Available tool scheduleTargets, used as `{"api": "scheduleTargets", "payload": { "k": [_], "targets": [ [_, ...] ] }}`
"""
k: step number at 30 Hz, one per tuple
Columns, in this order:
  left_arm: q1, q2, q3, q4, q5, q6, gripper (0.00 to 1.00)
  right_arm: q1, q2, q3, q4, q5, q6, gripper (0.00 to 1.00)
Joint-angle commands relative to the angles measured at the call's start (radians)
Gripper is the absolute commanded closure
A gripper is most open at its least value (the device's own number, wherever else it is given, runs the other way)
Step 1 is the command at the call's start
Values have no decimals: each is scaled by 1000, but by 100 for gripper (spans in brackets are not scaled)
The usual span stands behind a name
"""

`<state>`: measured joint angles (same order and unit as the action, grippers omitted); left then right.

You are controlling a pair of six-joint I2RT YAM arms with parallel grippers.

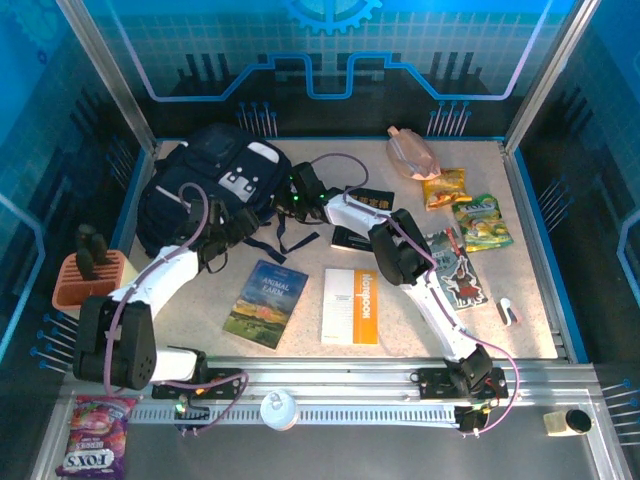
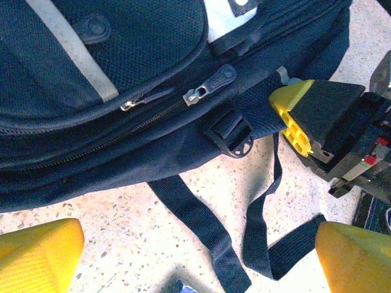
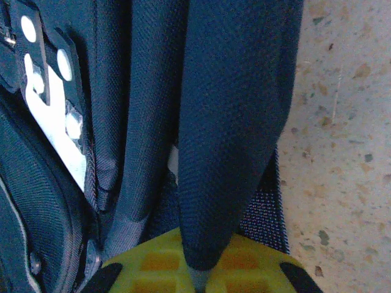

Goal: Pack the student bag

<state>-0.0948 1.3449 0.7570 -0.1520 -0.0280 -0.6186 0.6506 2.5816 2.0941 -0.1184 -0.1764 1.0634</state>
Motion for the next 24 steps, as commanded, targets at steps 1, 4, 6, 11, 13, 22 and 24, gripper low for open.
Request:
{"api": "scheduleTargets", "payload": {
  "k": [1,4,6,11,13,22,24],
  "targets": [
    [-2,25,-24,13,37,-58,2,-15,-103,-54,-23,37,-77,95],
    [-3,51,-31,46,71,-69,2,-32,-234,-194,6,43,-118,96],
    [-5,67,-36,76,95,-70,2,-51,-341,-315,46,37,-129,97],
    [-23,112,-4,118,109,-53,2,-96,-567,-592,117,58,-146,97],
    [-34,139,22,124,109,-45,2,-115,-640,-685,130,68,-135,97],
    [-65,314,165,161,130,17,4,-182,-774,-967,189,117,57,93],
    [-65,320,183,157,129,24,4,-193,-755,-972,188,91,96,84]
  ]
}}
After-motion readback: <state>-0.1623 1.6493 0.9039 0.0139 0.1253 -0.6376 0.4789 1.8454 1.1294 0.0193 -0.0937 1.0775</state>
